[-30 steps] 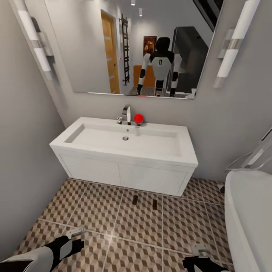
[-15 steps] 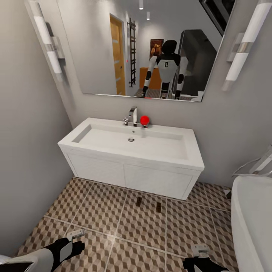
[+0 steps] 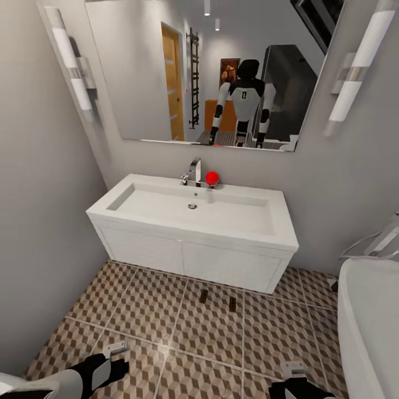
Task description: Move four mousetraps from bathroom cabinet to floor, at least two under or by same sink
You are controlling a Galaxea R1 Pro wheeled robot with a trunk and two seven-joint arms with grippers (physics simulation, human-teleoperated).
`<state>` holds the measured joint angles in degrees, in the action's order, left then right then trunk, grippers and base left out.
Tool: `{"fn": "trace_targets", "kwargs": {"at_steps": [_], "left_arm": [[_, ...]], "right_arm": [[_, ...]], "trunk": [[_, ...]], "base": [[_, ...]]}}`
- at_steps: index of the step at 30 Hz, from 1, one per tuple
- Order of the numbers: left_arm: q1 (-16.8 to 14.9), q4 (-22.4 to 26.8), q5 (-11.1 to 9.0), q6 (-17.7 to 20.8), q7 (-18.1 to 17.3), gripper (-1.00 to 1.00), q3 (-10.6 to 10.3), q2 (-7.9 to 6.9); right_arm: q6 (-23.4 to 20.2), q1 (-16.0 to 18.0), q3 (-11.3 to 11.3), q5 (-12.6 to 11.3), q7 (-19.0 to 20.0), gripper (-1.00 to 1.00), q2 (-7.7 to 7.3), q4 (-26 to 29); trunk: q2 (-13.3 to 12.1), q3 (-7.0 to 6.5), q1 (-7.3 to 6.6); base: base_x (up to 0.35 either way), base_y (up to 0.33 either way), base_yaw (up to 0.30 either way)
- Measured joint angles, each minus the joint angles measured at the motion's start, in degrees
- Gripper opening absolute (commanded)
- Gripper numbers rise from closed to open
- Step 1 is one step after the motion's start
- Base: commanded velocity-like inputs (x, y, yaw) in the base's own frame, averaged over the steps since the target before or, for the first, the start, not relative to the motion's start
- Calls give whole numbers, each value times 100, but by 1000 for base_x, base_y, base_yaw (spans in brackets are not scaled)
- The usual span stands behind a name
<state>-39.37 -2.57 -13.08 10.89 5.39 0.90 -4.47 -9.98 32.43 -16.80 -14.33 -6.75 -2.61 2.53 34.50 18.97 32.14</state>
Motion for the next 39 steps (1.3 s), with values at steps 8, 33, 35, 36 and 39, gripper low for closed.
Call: {"fn": "trace_targets", "kwargs": {"at_steps": [8, 33, 35, 36, 39], "left_arm": [[59, 1, 0, 1, 0, 100, 0, 39], [219, 1, -13, -2, 1, 100, 3, 103], [245, 1, -15, -4, 1, 100, 5, 100], [259, 1, -16, -5, 2, 100, 5, 99], [281, -2, -21, -6, 5, 100, 6, 96]], "right_arm": [[-27, -7, -4, 6, 21, 100, -1, -12], [-35, -288, -11, 8, 34, 100, -1, -20], [-35, -319, -11, 8, 35, 100, -1, -19], [-35, -333, -11, 8, 35, 100, -1, -20], [-35, -355, -11, 8, 36, 100, -1, -20]], "trunk": [[-322, -145, -176], [-1169, -525, -639], [-1169, -525, -639], [-1169, -526, -639], [-1168, -534, -639]], "base": [[0, 0, 1], [0, 0, 0], [0, 0, 0], [0, 0, 0], [0, 0, 0]]}}
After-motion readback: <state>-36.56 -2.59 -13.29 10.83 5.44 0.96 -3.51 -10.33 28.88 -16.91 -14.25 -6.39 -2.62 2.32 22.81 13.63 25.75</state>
